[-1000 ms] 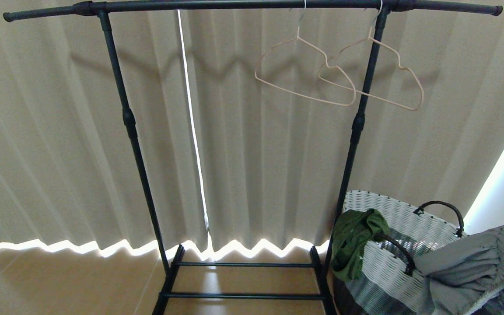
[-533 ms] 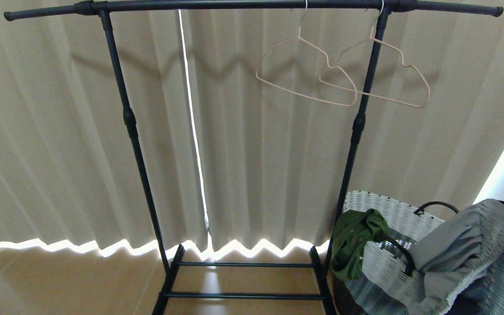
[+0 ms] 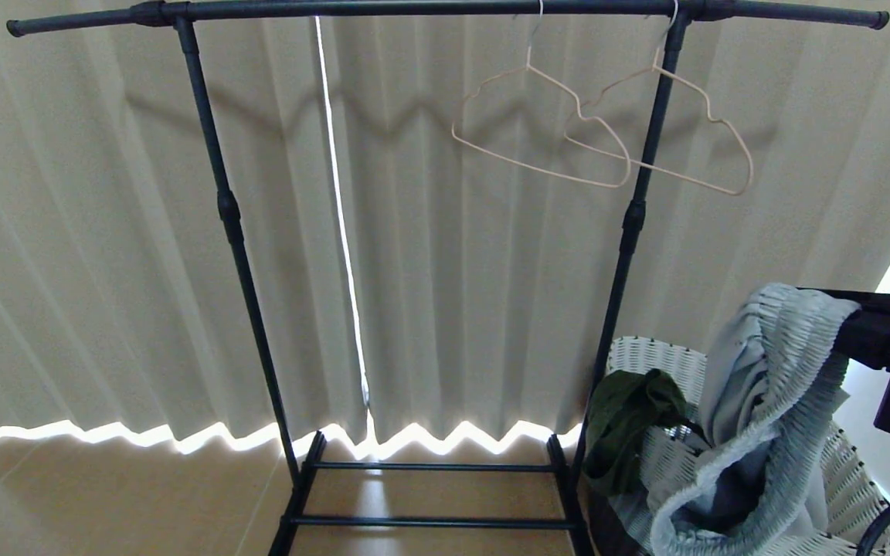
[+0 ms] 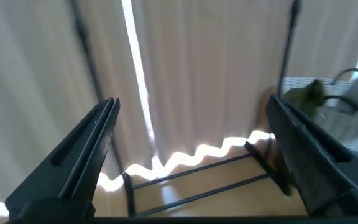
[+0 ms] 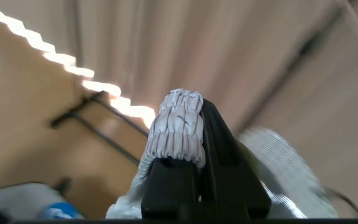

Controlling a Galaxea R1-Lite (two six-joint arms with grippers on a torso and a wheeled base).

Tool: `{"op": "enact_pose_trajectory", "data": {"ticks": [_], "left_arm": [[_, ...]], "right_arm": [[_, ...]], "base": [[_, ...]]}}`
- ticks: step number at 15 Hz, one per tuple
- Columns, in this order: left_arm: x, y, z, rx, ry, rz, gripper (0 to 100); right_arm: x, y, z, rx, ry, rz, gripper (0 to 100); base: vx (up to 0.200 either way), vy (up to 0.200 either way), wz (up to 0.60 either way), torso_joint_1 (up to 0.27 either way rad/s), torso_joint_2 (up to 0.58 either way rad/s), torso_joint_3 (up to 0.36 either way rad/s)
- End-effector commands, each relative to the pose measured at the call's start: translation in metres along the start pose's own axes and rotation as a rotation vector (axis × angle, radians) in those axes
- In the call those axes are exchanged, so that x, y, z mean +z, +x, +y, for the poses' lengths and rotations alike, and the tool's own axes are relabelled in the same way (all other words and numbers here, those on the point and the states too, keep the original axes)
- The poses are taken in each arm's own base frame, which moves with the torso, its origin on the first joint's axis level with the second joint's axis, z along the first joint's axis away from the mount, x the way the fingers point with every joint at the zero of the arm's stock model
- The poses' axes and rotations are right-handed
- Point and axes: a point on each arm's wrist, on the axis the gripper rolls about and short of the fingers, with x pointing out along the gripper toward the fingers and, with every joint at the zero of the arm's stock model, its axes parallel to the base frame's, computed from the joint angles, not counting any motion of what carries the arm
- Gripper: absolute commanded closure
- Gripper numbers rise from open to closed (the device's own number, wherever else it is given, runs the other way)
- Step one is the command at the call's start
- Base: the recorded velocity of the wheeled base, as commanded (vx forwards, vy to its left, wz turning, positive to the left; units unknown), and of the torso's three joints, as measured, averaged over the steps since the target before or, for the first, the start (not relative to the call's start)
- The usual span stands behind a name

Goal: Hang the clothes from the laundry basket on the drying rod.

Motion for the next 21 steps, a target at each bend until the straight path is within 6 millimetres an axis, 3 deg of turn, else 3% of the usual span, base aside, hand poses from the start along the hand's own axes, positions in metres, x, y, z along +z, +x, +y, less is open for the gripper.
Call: {"op": "enact_pose_trajectory", "data": {"ticks": [1,3,4,7,9,15,21], "left_arm": [[0.028,0.065,0.005,-0.188,-0.032,0.088,0],[0.03,0.098,-0.011,-0.354,-0.045,0.129,0],[0.026,0.127,-0.027,-0.447,-0.045,0.193,0],[0.011,0.184,-0.058,-0.533,-0.054,0.257,0],[0.001,0.207,-0.085,-0.585,-0.102,0.259,0],[-0.038,0.217,-0.16,-0.733,-0.212,0.425,0],[-0.051,0.234,-0.195,-0.79,-0.221,0.393,0]], "right_arm": [[0.009,0.008,0.0,0.035,0.006,-0.014,100],[0.021,0.011,-0.001,0.075,0.034,-0.05,100],[0.028,0.016,0.0,0.12,0.069,-0.063,100],[0.037,0.026,0.001,0.145,0.069,-0.074,100],[0.044,0.025,0.005,0.169,0.061,-0.097,100],[0.059,0.024,0.01,0.206,0.108,-0.138,100],[0.071,0.018,0.016,0.242,0.101,-0.185,100]], "base": [[0.0,0.0,0.0,0.0,0.0,0.0],[0.0,0.0,0.0,0.0,0.0,0.0],[0.0,0.0,0.0,0.0,0.0,0.0],[0.0,0.0,0.0,0.0,0.0,0.0],[0.0,0.0,0.0,0.0,0.0,0.0],[0.0,0.0,0.0,0.0,0.0,0.0],[0.0,0.0,0.0,0.0,0.0,0.0]]}}
